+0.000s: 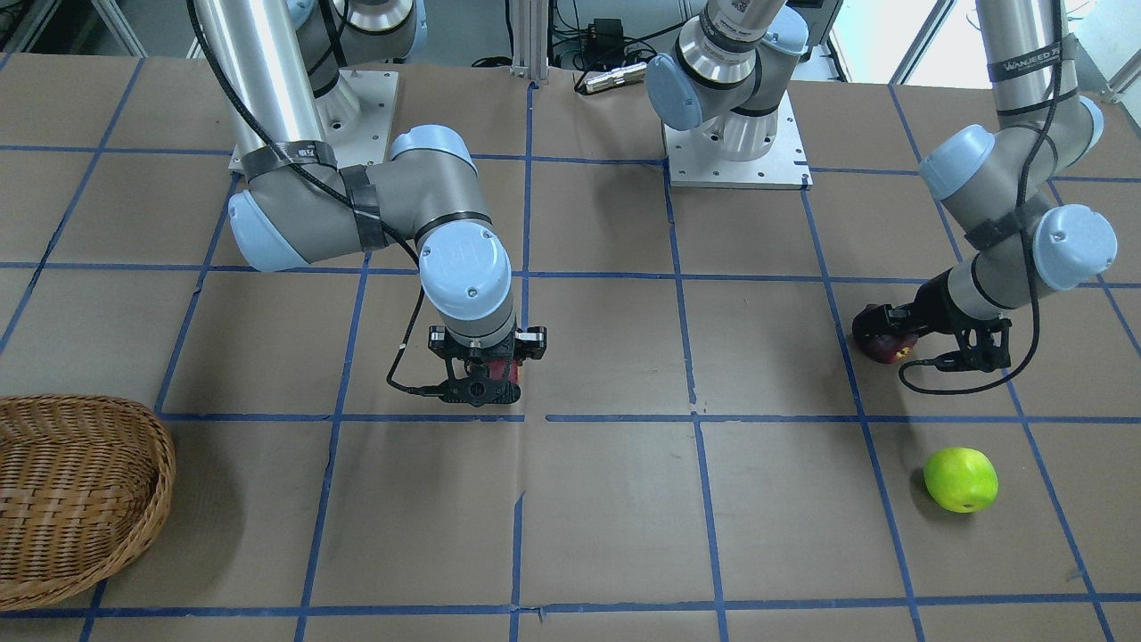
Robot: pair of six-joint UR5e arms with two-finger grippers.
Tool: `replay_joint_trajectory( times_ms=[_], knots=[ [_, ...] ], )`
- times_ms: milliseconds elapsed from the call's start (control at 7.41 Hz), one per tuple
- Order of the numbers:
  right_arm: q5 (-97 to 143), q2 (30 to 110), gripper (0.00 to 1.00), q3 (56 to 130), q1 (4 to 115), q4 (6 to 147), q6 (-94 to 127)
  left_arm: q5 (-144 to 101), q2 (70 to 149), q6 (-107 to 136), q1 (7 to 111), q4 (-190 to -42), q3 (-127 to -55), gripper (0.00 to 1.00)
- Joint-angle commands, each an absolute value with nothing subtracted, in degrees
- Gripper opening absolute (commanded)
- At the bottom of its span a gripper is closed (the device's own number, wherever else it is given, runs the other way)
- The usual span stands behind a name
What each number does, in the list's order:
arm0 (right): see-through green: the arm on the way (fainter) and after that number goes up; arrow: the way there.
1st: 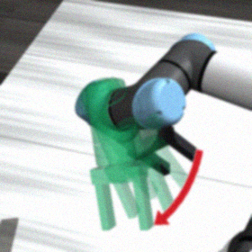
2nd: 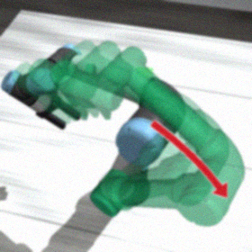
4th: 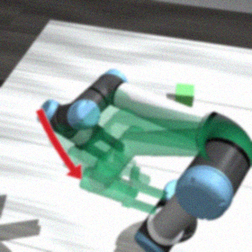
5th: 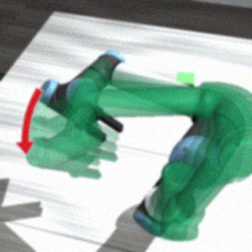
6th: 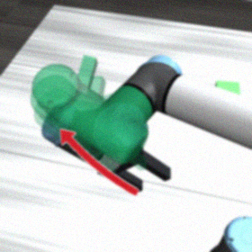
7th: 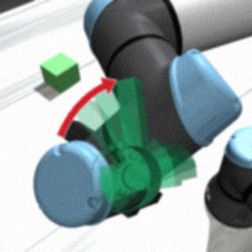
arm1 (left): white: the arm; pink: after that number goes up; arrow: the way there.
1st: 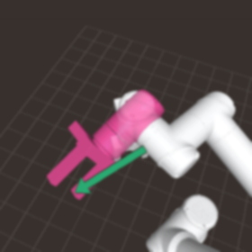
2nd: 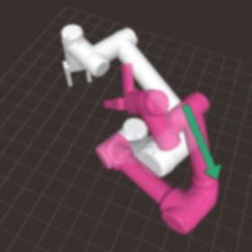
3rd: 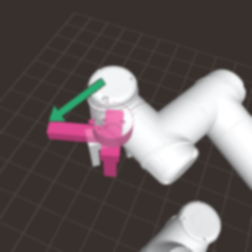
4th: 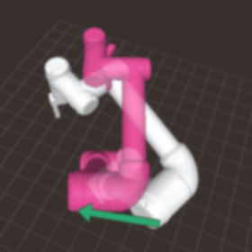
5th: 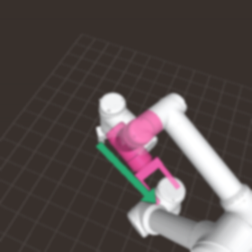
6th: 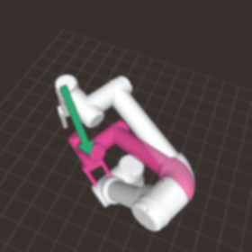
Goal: Put all apples into basket
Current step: 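Grasp pinkish-red apple with right gripper while left grasps dark apple, then lift the apple over the basket with right gripper while left lifts dark apple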
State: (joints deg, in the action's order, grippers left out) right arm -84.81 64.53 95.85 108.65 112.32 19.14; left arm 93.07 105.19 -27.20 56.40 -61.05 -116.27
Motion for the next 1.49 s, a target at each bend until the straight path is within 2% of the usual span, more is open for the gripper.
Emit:
replay_joint_trajectory(
  times_ms=[0,135,270,405,540,810,945,1350],
  knots=[
    [-86.9,72.3,0.0,93.0,105.7,104.7,14.1,93.1,105.2,-27.6,56.1,-61.0,-117.3,1.0],
    [-92.9,74.7,0.0,90.9,100.3,100.0,10.2,93.3,105.0,-28.2,56.1,-61.1,-117.3,0.76],
    [-94.3,75.1,0.0,89.3,94.2,99.0,8.6,93.3,105.0,-30.0,56.2,-61.1,-117.2,0.2],
    [-96.1,75.1,0.0,88.3,88.5,99.1,3.3,93.4,103.8,-29.8,56.3,-61.2,-116.8,0.0],
    [-97.1,74.9,0.0,87.7,82.2,100.4,-5.6,94.1,102.0,-29.9,57.6,-61.9,-115.6,0.0],
    [-97.0,72.4,0.0,87.6,71.3,107.6,-17.3,93.5,99.2,-29.1,69.6,-66.5,-110.0,0.0],
    [-97.1,69.7,0.0,87.7,69.9,111.5,-19.8,89.7,100.0,-25.9,77.5,-68.5,-107.3,0.0],
    [-97.5,62.3,0.0,88.0,69.3,121.4,-20.5,82.3,101.0,0.4,96.3,-66.7,-106.5,0.0]
  ],
)
